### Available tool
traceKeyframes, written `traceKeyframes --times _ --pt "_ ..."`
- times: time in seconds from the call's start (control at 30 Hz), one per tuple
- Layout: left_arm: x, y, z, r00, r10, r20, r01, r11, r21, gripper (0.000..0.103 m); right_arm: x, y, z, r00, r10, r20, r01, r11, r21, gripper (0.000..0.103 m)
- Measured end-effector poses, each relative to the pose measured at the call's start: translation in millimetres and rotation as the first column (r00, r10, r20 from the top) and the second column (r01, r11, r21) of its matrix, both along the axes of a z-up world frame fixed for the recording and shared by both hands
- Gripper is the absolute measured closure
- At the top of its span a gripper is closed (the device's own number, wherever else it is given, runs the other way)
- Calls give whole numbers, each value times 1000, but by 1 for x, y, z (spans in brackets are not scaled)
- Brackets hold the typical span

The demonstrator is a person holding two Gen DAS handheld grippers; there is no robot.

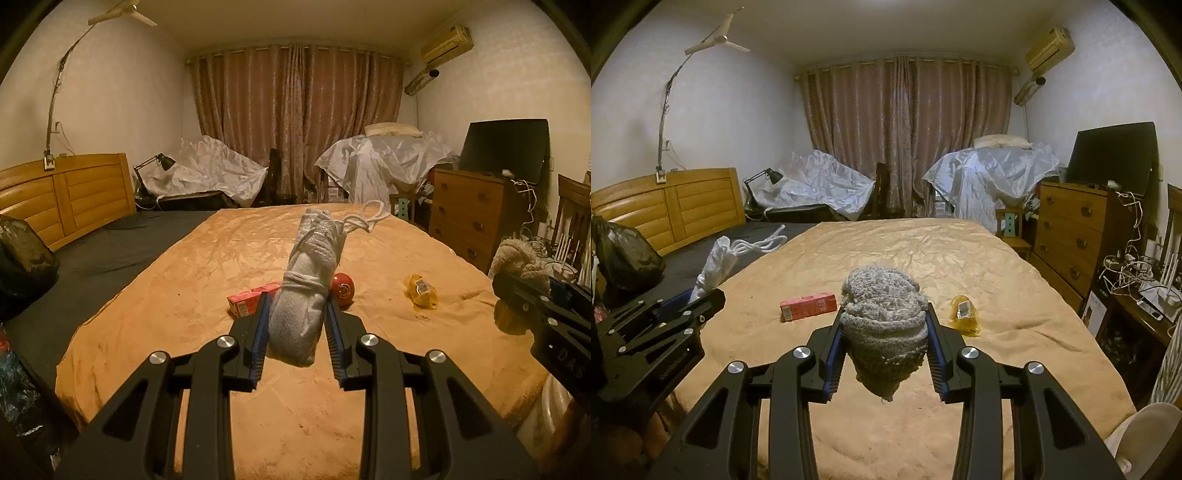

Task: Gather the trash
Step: 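Lift both socks in both tools above the bed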

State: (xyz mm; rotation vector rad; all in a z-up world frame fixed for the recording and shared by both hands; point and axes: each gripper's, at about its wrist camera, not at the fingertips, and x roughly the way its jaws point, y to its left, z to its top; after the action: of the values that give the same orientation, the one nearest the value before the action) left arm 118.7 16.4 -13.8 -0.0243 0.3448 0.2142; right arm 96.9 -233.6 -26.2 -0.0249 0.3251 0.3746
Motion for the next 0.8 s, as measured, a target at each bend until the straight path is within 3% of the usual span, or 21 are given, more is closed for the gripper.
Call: traceKeyframes --times 0.8 --pt "9 -16 -4 995 -77 -64 77 997 2 75 -1 -17 5 999 -17 -48 16 1000 -25 63"
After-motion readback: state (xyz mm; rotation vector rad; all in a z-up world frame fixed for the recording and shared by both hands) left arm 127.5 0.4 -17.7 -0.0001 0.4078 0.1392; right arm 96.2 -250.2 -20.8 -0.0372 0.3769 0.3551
